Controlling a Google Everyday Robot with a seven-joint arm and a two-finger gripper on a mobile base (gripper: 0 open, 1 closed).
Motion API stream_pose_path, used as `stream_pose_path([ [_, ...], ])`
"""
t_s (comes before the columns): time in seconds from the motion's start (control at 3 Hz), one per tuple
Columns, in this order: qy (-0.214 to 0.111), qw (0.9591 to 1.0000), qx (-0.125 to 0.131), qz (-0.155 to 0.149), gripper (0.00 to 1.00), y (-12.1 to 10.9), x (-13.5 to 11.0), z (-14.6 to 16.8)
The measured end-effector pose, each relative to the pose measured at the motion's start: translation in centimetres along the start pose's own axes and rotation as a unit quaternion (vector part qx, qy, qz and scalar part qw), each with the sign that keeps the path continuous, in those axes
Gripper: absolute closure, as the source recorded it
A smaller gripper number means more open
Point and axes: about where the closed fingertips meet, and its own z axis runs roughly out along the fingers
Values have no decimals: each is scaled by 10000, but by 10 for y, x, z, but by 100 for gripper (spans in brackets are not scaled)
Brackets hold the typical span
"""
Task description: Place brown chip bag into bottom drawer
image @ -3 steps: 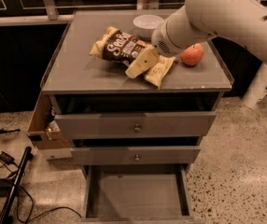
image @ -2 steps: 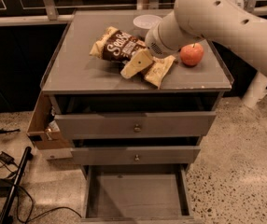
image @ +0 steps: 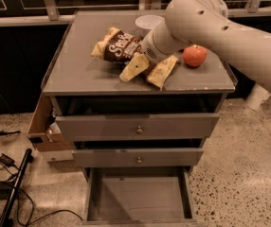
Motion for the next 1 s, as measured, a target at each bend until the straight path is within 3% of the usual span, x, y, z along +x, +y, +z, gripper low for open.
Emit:
stream_pose_path([
  [0.67,164,9999,-18,46,1,-6,4,27],
  [1.0,164,9999,-18,46,20,-6,4,27],
])
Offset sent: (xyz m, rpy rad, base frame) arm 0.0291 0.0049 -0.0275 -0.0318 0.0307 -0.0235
